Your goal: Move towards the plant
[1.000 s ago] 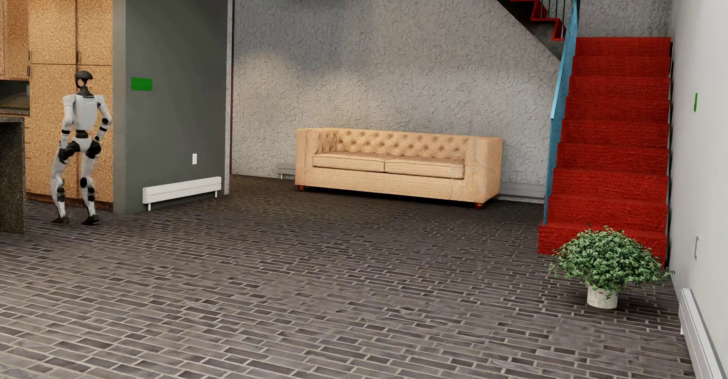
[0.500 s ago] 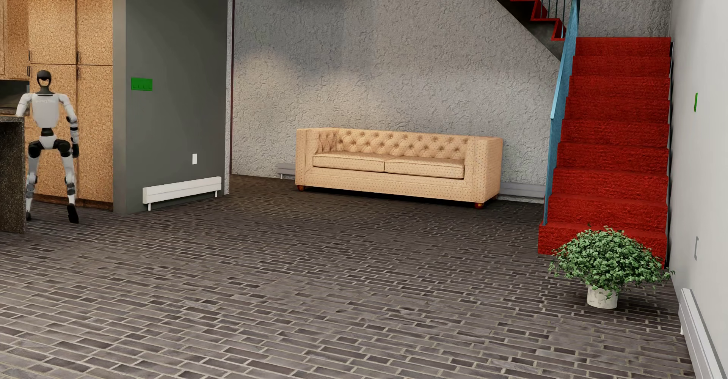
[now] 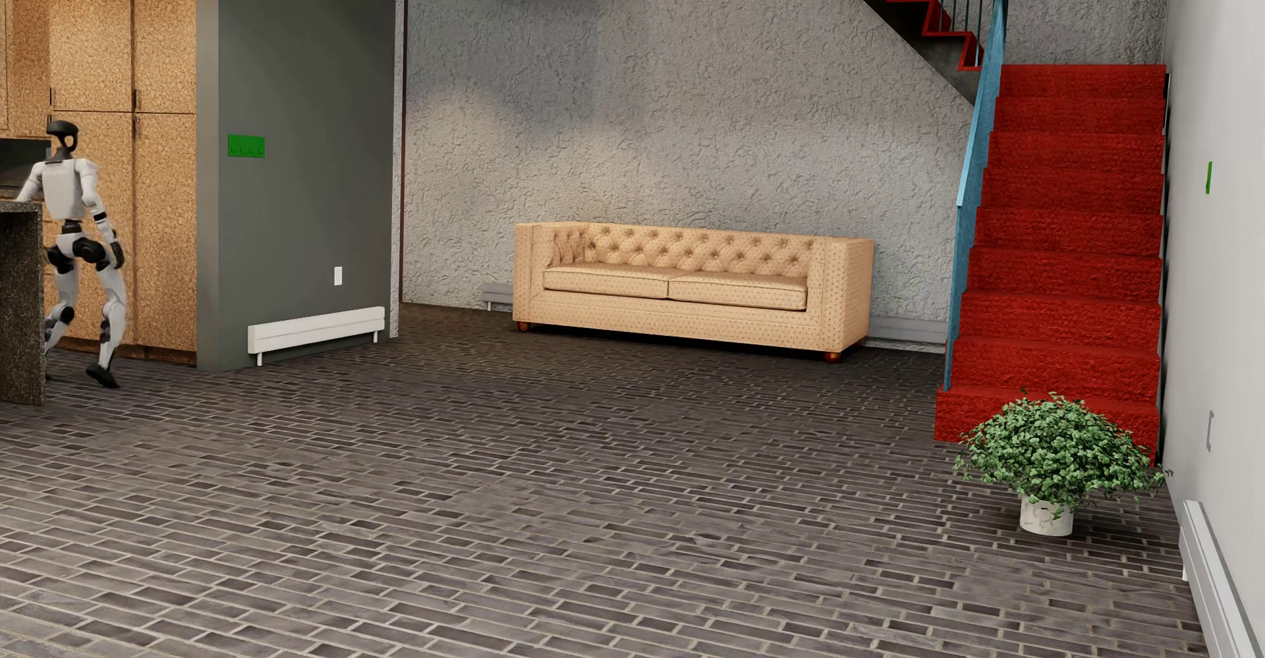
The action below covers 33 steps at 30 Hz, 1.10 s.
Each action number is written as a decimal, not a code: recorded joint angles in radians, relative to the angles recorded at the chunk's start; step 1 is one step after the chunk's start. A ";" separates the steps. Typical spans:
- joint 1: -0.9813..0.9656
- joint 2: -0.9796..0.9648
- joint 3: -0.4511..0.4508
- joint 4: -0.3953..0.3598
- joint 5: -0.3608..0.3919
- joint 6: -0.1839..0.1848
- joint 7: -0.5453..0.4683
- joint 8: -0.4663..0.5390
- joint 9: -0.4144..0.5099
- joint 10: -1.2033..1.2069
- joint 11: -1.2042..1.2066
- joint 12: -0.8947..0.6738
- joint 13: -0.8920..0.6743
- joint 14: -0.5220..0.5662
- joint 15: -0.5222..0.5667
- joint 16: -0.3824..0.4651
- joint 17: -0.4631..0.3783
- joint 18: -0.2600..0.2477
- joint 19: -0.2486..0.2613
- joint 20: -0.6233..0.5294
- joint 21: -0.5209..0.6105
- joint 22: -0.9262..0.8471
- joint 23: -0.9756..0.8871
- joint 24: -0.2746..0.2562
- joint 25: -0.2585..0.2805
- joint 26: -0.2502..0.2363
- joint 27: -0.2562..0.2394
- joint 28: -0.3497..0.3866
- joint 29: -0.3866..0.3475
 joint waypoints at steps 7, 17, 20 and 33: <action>0.019 -0.146 -0.072 0.007 0.038 -0.001 0.000 0.000 0.044 -0.068 -0.009 -0.073 0.015 -0.011 -0.063 -0.014 0.031 0.000 0.000 -0.087 0.059 -0.072 0.023 0.000 0.000 0.000 0.000 0.000 0.000; 0.221 -0.332 -0.156 0.006 -0.038 0.021 0.000 0.000 0.042 -0.137 0.167 -0.035 0.099 0.028 0.041 -0.040 0.089 0.000 0.000 -0.142 0.153 -0.275 0.063 0.000 0.000 0.000 0.000 0.000 0.000; 0.238 -0.369 -0.197 0.069 0.037 0.032 0.000 0.000 0.038 -0.017 0.259 -0.014 0.089 0.101 0.017 -0.049 0.095 0.000 0.000 -0.151 0.155 -0.179 0.078 0.000 0.000 0.000 0.000 0.000 0.000; -0.609 0.529 0.343 -0.136 0.248 -0.004 0.000 0.000 0.054 -0.149 -0.283 0.155 -0.280 0.154 -0.768 -0.036 -0.047 0.000 0.000 -0.312 0.020 0.179 -0.297 0.000 0.000 0.000 0.000 0.000 0.000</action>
